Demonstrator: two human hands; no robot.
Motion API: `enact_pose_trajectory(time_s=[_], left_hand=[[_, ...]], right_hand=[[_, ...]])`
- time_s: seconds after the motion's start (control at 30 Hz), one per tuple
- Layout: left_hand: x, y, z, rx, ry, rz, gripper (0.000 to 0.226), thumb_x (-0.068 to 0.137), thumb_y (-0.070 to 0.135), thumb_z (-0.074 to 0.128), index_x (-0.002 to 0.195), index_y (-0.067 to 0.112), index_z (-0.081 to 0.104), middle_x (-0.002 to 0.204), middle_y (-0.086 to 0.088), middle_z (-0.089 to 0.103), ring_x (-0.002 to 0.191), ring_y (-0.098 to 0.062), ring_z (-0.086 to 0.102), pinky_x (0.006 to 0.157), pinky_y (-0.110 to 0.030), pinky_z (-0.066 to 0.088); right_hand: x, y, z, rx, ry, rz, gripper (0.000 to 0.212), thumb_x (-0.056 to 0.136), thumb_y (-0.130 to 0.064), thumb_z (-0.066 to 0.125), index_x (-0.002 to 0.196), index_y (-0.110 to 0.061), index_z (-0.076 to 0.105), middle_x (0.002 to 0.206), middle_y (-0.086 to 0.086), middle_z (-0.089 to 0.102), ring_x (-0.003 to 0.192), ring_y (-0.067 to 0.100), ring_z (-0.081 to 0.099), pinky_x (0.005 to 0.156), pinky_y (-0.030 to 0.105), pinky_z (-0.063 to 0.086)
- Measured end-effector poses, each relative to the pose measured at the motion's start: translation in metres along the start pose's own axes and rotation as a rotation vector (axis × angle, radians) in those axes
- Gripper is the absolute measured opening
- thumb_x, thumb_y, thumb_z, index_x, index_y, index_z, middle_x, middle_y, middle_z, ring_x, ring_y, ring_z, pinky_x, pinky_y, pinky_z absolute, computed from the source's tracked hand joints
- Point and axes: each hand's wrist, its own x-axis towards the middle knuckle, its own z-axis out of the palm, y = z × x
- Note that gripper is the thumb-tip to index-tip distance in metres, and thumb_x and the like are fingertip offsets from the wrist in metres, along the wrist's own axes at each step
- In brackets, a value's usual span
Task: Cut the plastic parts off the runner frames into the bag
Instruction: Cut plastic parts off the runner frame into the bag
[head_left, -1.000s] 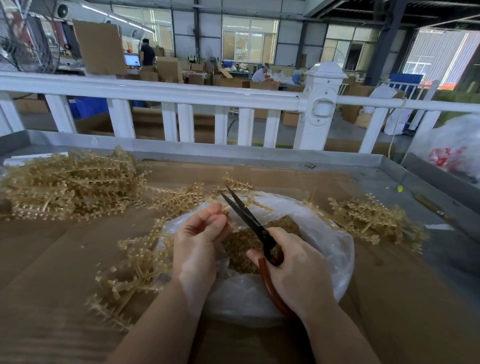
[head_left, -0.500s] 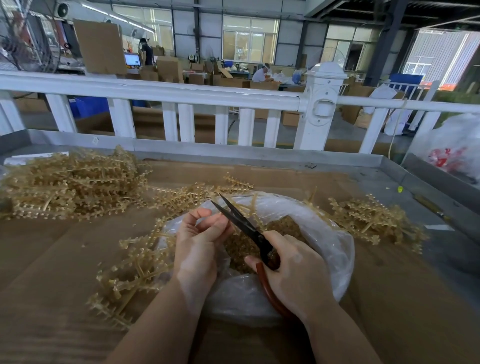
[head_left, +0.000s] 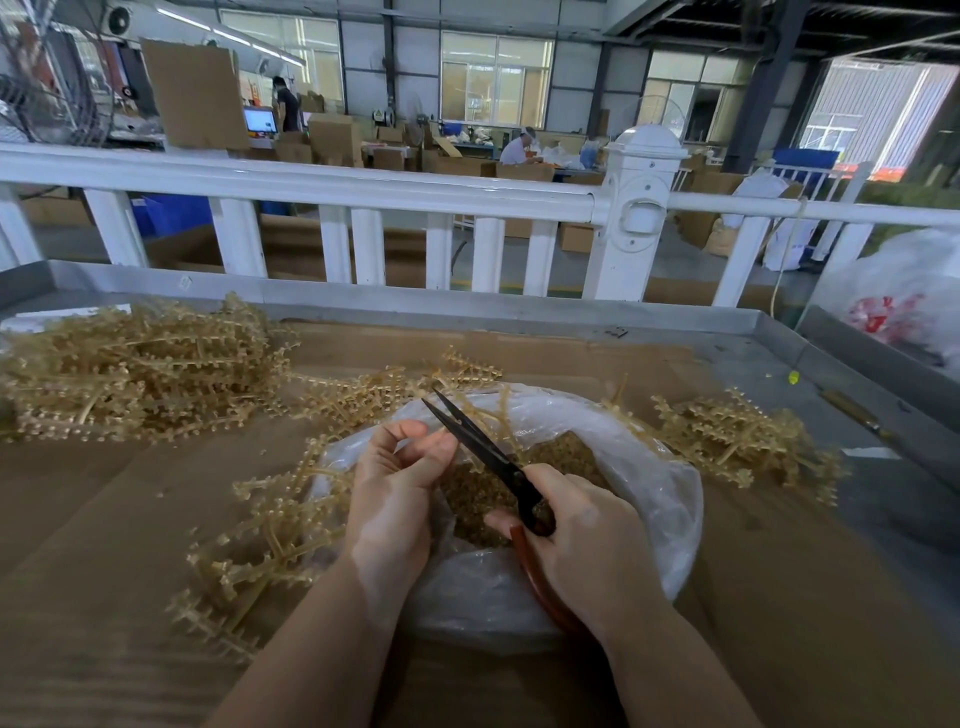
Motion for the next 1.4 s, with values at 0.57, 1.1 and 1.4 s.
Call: enact_pose_trajectory(time_s=[0.57,1.1,1.4], left_hand=[[0.0,-0.001,-0.0012,0.134,-0.016,-0.034,0.022,0.088,-0.01,0.051,0.091,0.009,0.064,0.076,-0.004,0.063,0.071,-0.01,0.067,0.068,-0.022,0.055],[-0.0006,0.0001,-0.0006,0.059,0.006,-0.046,0.022,0.087,-0.012,0.05,0.084,0.004,0.064,0.068,-0.003,0.069,0.065,-0.011,0.069,0.057,-0.019,0.054],[0.0018,0.0004,0.0022,-0.002,0.034,-0.071,0.022,0.088,-0.014,0.048,0.09,0.004,0.059,0.081,-0.009,0.058,0.072,-0.014,0.063,0.063,-0.019,0.056]], right_hand=[[0.0007,0.0001,0.0008,-0.041,-0.028,-0.018,0.033,0.08,-0.057,0.062,0.095,-0.027,0.064,0.068,-0.008,0.062,0.061,0.008,0.057,0.054,0.006,0.028],[0.0009,-0.0003,0.0043,-0.113,-0.012,-0.04,0.036,0.081,-0.061,0.053,0.094,-0.028,0.063,0.068,-0.009,0.061,0.061,0.008,0.056,0.054,0.019,0.043],[0.0036,-0.0024,0.004,-0.104,-0.003,-0.053,0.039,0.081,-0.06,0.051,0.094,-0.026,0.064,0.068,-0.01,0.06,0.06,0.005,0.053,0.055,0.012,0.034]])
